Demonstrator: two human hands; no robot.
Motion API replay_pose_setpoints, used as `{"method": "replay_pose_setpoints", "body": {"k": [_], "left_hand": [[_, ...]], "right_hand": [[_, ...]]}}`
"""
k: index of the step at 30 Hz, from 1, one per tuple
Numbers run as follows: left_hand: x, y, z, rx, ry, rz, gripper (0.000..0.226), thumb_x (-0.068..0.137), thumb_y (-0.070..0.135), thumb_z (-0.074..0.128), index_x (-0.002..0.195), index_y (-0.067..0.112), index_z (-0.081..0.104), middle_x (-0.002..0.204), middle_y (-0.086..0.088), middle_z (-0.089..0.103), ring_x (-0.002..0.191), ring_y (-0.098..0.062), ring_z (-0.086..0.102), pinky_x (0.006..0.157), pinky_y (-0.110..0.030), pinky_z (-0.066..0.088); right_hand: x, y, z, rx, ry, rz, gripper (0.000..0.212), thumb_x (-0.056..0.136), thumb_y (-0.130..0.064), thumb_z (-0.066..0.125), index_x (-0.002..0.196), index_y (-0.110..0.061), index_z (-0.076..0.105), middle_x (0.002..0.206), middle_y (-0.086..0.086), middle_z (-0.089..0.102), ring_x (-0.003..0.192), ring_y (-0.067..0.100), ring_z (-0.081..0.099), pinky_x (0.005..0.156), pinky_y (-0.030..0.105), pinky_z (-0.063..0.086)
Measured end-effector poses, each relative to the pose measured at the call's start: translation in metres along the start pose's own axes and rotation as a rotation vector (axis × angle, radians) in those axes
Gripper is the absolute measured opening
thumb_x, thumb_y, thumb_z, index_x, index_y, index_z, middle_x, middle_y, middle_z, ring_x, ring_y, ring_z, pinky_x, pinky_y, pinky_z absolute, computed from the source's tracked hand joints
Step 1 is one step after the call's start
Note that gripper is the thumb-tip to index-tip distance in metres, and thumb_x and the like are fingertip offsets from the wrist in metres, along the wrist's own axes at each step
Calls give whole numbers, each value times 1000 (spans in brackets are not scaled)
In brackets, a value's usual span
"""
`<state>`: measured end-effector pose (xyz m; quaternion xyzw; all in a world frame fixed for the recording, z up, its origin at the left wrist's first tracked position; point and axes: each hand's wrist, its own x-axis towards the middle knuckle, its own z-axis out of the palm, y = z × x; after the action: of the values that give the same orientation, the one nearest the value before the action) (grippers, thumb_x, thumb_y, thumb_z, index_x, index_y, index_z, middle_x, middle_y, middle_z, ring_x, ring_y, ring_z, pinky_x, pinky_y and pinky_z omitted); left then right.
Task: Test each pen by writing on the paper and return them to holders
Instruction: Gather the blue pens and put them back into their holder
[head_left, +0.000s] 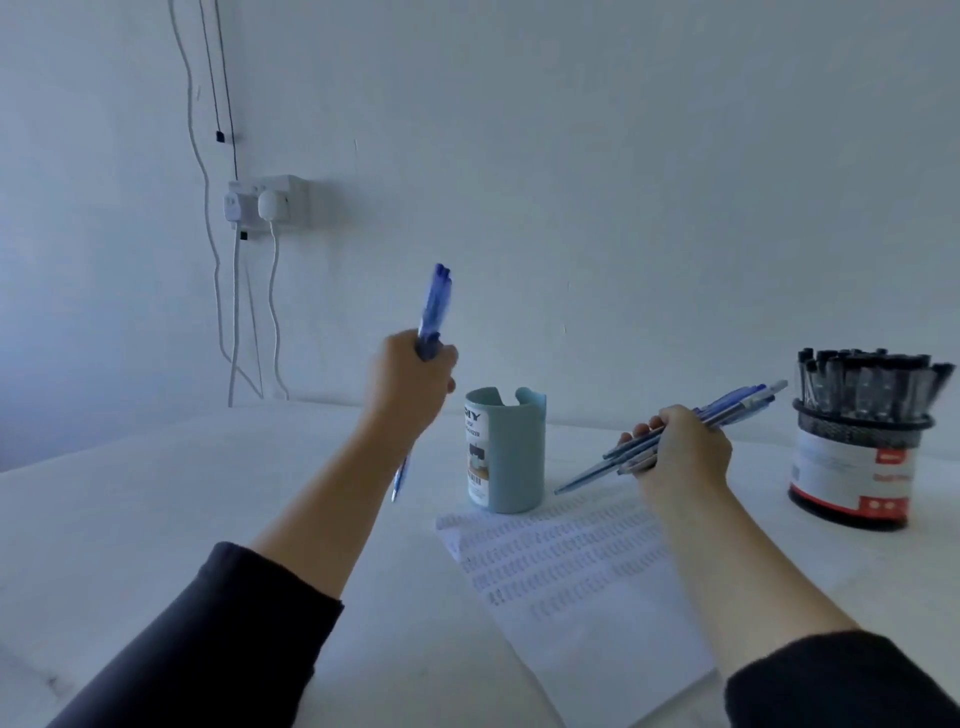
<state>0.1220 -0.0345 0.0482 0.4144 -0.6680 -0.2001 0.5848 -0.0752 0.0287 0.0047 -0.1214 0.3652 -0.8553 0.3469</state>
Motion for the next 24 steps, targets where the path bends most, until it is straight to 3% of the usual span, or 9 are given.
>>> {"method": "replay_pose_setpoints", "body": {"k": [4,6,9,14,18,24], "left_hand": [[11,35,5,-677,336,-134,28,95,19,53,69,15,44,42,5,42,34,-10,34,38,-20,28],[14,49,13,-833,414,-162,28,96,24,53,71,15,45,47,3,42,37,-11,36,40,-22,31],[15,51,30,-871,426,-167,29,96,29,53,72,15,46,52,2,45,42,-11,40,44,-23,37],[7,23,51,-449,106,-117,26,96,29,53,73,16,51,63,2,55,55,-10,53,54,-20,40],[8,16,43,-233,-154,-165,29,94,33,55,70,17,53,73,-1,48,64,-11,42,60,-22,33],[5,-7,35,-230,-382,-359,21,88,21,65,70,12,60,71,-2,59,73,-17,52,71,-28,40]], "right_hand": [[-4,3,4,-11,-31,-25,15,93,-3,40,81,-11,41,69,4,44,53,15,45,54,31,46],[-7,3,7,-1,-41,-27,18,94,-3,40,79,-13,40,69,4,44,53,15,45,54,31,46],[-11,2,10,8,-56,-24,18,92,-2,41,79,-14,41,70,4,44,53,15,45,54,31,46],[-14,4,11,8,-63,-24,15,92,-1,42,82,-13,42,70,4,46,54,15,46,55,31,47],[-14,6,11,-29,-67,-24,11,91,-1,42,86,-11,43,71,4,46,55,14,46,54,30,48],[-13,6,10,-44,-44,-38,17,90,1,41,80,-12,41,71,5,45,55,15,45,53,31,47]]}}
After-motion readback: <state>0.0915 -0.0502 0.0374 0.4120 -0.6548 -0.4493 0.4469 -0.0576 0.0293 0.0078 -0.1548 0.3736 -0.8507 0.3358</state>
